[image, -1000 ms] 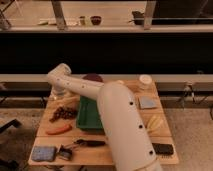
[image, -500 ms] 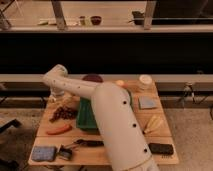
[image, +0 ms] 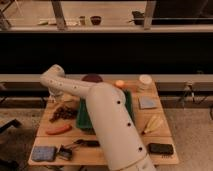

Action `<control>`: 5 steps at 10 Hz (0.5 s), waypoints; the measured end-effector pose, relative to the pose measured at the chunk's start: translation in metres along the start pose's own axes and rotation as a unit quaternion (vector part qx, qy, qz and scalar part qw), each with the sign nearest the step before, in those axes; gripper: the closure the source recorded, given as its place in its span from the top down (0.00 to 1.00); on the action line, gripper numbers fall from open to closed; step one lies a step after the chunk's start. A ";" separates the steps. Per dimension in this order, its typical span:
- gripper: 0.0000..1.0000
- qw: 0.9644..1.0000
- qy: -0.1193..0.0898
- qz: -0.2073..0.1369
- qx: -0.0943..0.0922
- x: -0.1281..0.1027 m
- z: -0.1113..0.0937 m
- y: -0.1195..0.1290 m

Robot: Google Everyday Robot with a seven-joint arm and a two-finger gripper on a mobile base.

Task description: Place fork in table surface

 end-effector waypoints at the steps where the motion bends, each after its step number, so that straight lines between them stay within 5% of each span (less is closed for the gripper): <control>1: 0.80 1.000 -0.001 0.001 0.000 0.000 0.000 0.000; 5: 0.80 1.000 -0.009 0.002 0.001 0.003 -0.003 -0.001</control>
